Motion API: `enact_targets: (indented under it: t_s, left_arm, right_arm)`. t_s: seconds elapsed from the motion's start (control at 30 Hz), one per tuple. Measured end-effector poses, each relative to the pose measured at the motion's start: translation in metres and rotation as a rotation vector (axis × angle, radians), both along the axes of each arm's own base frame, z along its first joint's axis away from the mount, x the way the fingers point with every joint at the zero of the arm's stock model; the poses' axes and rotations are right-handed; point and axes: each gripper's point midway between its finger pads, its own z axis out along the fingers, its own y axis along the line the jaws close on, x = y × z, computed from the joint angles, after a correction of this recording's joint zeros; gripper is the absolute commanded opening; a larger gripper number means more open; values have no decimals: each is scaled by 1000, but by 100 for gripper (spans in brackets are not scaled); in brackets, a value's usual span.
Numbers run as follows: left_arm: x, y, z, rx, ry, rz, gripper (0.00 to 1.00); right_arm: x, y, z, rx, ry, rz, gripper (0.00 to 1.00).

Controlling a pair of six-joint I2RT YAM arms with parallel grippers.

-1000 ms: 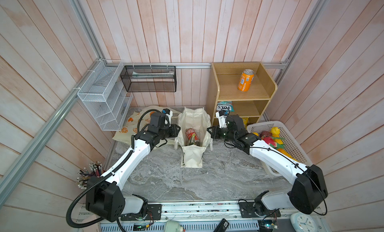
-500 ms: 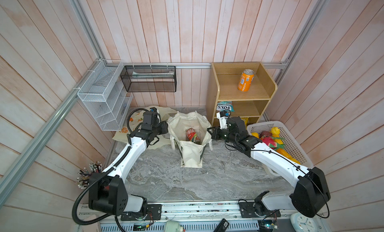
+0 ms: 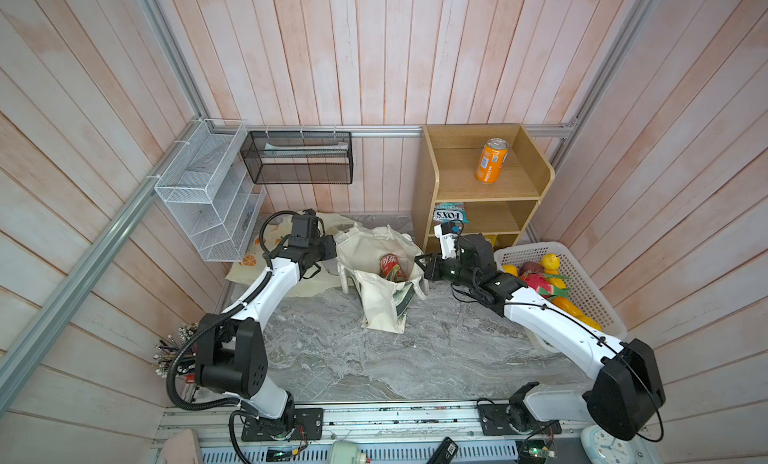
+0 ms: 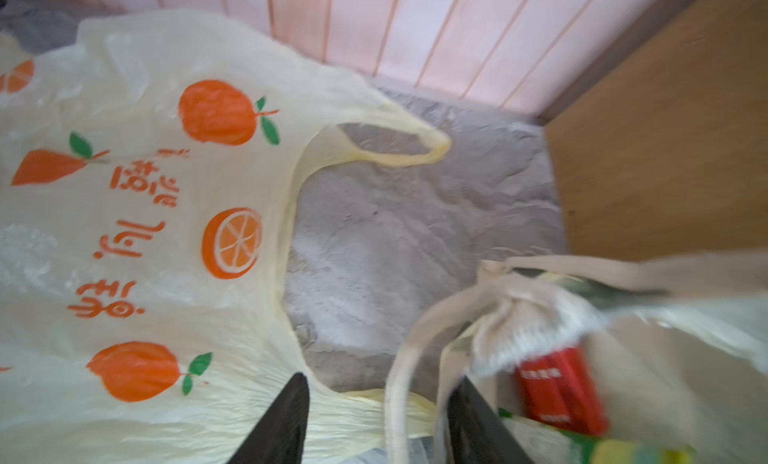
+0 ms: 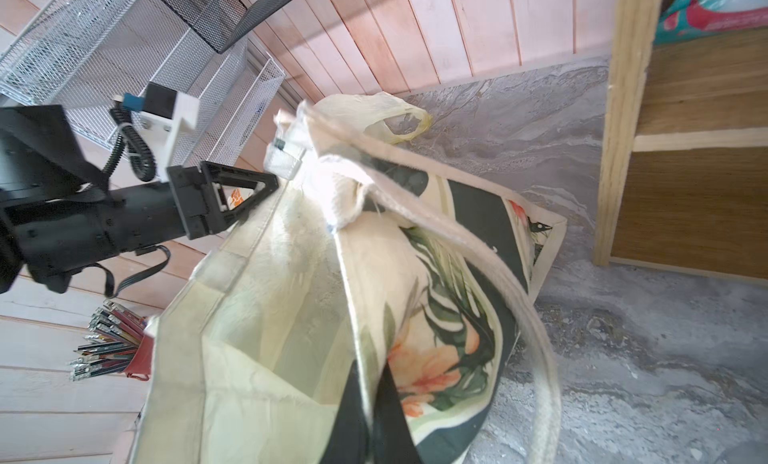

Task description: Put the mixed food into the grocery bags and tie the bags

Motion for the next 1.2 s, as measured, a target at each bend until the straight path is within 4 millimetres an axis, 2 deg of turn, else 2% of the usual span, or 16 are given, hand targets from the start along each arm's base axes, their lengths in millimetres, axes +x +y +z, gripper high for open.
enact_targets:
  t_s: [0.03, 0.1, 0.2, 0.27, 0.3, 0.4, 0.47, 0.67, 0.8, 0.87, 0.93, 1.03, 1.13, 1.2]
  left_arm:
    - [-7, -8, 19, -57, -39, -26, 31]
    - [-22, -21, 56, -148, -126, -78, 22]
    - [-47, -37, 111, -257, -253, -164, 22]
    - [-61, -47, 136, -309, -306, -214, 25]
    - [-67, -49, 144, -324, -322, -231, 29]
    - [-75, -49, 151, -327, -333, -236, 46]
    - [-72, -41, 144, -289, -319, -193, 52]
    - [-54, 3, 97, -103, -214, 14, 56]
    - [-30, 29, 48, 38, -111, 108, 56]
    - [-20, 35, 20, 98, -49, 121, 57]
    - [-10, 39, -11, 158, 17, 126, 58]
    - [7, 43, -42, 231, 81, 126, 58]
    - [28, 47, -57, 290, 106, 133, 59]
    - [44, 49, -64, 326, 109, 142, 59]
  right_arm:
    - [0, 0, 0, 0, 0, 0, 0]
    - [0, -1, -2, -1, 2, -1, 0]
    - [1, -2, -2, -2, 3, -6, 0]
    - [1, -3, -2, -2, 3, -7, 0]
    - [1, -3, -2, -2, 3, -7, 0]
    - [2, -4, -2, -2, 3, -11, 0]
    - [3, -5, -3, -3, 5, -15, 0]
    - [-2, -14, -4, -2, 5, -31, 0]
    - [-4, -18, -4, -1, 7, -40, 0]
    - [-3, -19, -5, 0, 9, -43, 13]
    - [-2, -21, -3, 7, 9, -47, 34]
    - [-2, -23, 3, 13, -5, -43, 55]
    - [-2, -21, 13, 25, -22, -29, 64]
    - [-3, -20, 22, 35, -34, -18, 67]
